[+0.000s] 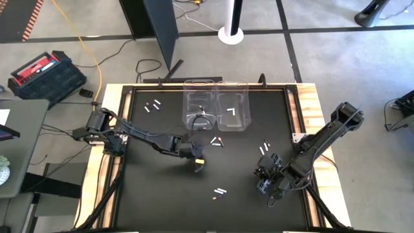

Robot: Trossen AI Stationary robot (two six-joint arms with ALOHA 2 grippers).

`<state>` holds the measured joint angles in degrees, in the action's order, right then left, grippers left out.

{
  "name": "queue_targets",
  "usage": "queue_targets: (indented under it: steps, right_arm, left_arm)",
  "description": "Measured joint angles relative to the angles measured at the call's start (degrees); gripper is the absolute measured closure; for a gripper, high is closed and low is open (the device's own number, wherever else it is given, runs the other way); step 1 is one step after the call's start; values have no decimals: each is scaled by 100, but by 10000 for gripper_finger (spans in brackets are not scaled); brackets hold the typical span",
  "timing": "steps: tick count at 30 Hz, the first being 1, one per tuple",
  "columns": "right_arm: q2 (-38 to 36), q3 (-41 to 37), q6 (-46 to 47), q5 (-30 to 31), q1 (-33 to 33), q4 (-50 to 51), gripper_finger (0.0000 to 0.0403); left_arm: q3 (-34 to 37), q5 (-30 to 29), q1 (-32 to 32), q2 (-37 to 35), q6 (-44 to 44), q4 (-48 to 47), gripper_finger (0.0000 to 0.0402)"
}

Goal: Sort batteries
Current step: Put the white battery into the right transparent bin

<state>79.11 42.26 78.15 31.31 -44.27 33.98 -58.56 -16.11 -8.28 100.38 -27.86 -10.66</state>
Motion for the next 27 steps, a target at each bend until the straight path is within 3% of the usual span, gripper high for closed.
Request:
queue_targets:
  steps: [11,17,27]
  right_arm:
    - [-2,0,-11,0,2,2,321]
    - [-4,0,-17,0,2,4,321]
    - [-4,0,-54,0,2,11,321]
  left_arm:
    - [-222,202,38,2,166,241,297]
    - [-263,53,47,2,318,412,274]
    - [-217,-378,106,0,2846,771,277]
